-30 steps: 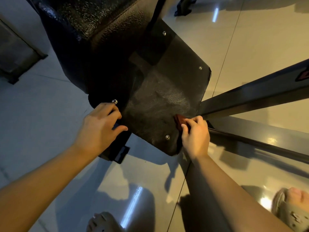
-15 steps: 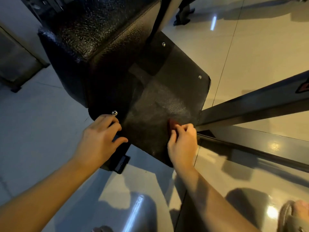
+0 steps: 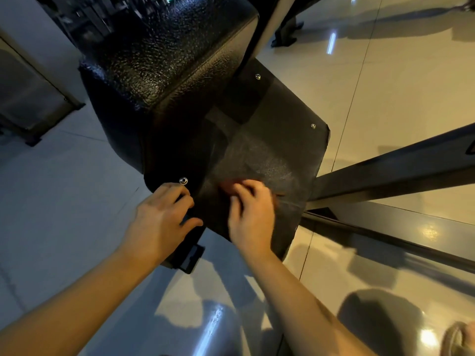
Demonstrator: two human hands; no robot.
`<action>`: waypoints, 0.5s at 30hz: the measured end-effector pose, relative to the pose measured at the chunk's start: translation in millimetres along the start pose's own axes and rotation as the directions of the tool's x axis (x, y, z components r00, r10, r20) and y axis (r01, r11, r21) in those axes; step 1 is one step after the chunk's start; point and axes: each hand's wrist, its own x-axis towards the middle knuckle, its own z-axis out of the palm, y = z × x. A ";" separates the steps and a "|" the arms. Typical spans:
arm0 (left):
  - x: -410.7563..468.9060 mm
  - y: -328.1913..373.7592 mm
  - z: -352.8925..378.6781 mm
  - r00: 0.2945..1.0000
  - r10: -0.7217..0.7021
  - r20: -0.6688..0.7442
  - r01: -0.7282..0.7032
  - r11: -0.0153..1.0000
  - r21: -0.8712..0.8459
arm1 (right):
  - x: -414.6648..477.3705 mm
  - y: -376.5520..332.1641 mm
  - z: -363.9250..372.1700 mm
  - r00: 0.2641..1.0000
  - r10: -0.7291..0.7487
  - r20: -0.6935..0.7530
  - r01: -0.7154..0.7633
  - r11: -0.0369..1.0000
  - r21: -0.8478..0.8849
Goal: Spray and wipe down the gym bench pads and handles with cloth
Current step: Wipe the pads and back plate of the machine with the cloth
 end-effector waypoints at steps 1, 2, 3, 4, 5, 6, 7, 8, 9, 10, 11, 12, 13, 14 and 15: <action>0.1 0.4 -0.9 1.000 0.003 0.002 -0.003 1.000 0.012 | -2.8 -6.3 1.9 0.988 -0.144 0.058 0.143 0.989 0.024; 0.5 0.6 -1.1 1.000 0.007 0.005 -0.007 1.000 0.019 | 0.6 -2.9 1.2 0.960 -0.260 0.106 0.260 0.966 0.017; 0.3 0.8 -1.1 1.000 0.007 0.010 -0.007 1.000 0.020 | 7.0 10.3 -0.5 0.944 -0.304 0.128 0.309 0.951 -0.021; -0.3 1.1 -0.7 1.000 0.000 0.017 0.000 1.000 0.015 | 13.6 27.4 -4.0 0.962 -0.251 0.110 0.259 0.963 -0.070; -0.5 1.3 -0.6 1.000 -0.010 0.023 0.010 1.000 0.005 | 20.3 45.1 -10.0 0.992 -0.115 0.048 0.119 0.987 -0.104; -0.7 1.8 -0.5 0.999 -0.019 0.028 0.020 1.000 -0.002 | 26.3 61.4 -16.7 0.996 0.081 -0.037 -0.085 0.991 -0.102; -1.0 2.7 -0.7 0.999 -0.027 0.035 0.027 1.000 -0.003 | 30.9 70.4 -22.9 0.954 0.280 -0.109 -0.289 0.954 -0.083; -1.3 3.4 -1.3 0.999 -0.032 0.043 0.032 0.999 -0.002 | 33.2 68.9 -23.9 0.899 0.414 -0.145 -0.426 0.902 -0.066; -1.6 3.9 -1.8 0.998 -0.035 0.049 0.035 0.999 -0.004 | 33.7 55.5 -19.6 0.874 0.461 -0.153 -0.473 0.879 -0.056; -0.9 3.5 -1.5 0.998 -0.036 0.054 0.037 0.999 -0.009 | 32.3 36.4 -13.1 0.892 0.433 -0.127 -0.442 0.896 -0.046; -0.9 2.8 -1.1 0.997 -0.043 0.060 0.044 0.999 -0.010 | 28.2 14.2 -7.5 0.940 0.330 -0.086 -0.333 0.943 -0.014; -0.9 1.9 -0.6 0.997 -0.053 0.063 0.054 0.999 -0.011 | 22.6 -5.4 -2.3 0.985 0.164 -0.046 -0.163 0.986 0.024; -1.3 0.9 -0.2 0.996 -0.060 0.058 0.061 0.998 -0.012 | 17.7 -17.2 2.6 0.999 -0.032 0.013 0.032 0.998 0.057; -1.8 0.2 0.3 0.997 -0.062 0.051 0.062 0.998 -0.010 | 18.4 -20.9 4.0 0.975 -0.207 0.083 0.202 0.977 0.061; -1.9 0.3 0.6 0.997 -0.057 0.044 0.058 0.998 -0.008 | 29.0 -14.1 4.1 0.937 -0.329 0.116 0.326 0.944 0.042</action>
